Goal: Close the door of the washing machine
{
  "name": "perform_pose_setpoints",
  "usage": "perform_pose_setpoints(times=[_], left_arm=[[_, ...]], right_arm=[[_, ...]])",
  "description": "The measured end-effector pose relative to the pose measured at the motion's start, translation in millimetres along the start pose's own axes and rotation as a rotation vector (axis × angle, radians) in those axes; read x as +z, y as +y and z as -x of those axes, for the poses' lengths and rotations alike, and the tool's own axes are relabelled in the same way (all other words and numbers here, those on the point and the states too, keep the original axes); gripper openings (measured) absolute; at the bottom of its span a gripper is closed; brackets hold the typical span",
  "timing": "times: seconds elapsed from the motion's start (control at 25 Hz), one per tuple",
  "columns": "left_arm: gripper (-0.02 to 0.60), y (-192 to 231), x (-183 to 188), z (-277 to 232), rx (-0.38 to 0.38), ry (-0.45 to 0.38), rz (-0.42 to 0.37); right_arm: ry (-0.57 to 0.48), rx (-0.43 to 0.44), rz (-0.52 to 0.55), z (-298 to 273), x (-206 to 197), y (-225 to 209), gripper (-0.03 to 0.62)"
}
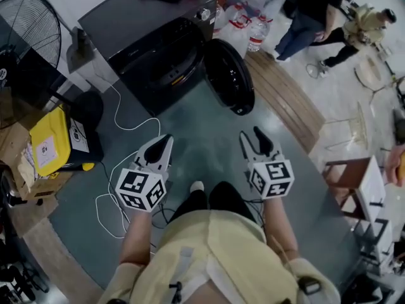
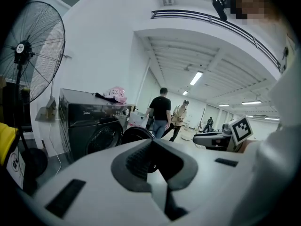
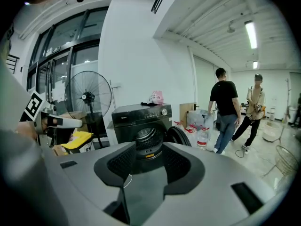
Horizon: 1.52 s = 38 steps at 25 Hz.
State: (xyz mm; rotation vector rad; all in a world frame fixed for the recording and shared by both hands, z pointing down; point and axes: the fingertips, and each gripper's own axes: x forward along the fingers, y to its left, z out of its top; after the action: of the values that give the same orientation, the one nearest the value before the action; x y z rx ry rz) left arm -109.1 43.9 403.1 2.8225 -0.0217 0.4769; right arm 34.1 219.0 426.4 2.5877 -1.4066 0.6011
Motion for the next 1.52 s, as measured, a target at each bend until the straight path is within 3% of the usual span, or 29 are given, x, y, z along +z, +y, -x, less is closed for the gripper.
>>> perform_pose_setpoints(times=[0.2,0.56,1.0,1.52], left_arm=[[0.003,8.4,1.7,-23.9,0.000,0.008,0.002],[0.003,33.3,13.9,-87.6,0.092,-0.006,0.037],[0.003,48.6,19.5,-181.2,0.133,0.022,0.049],[0.003,68.6,0.4,-229.3,0.219,0.069,0.085]], right_arm=[[0.023,-0.021,0.002,-21.6,-0.7,-21.0,0.158],[0.080,-0.008,0.030,-86.7,0.0,-82.6,0.167],[0.160,0.018,0.018,-164.4,-12.1,-153.6,0.167],[0.286,0.062,0.006,-237.6,-48.1,-203.1,0.167]])
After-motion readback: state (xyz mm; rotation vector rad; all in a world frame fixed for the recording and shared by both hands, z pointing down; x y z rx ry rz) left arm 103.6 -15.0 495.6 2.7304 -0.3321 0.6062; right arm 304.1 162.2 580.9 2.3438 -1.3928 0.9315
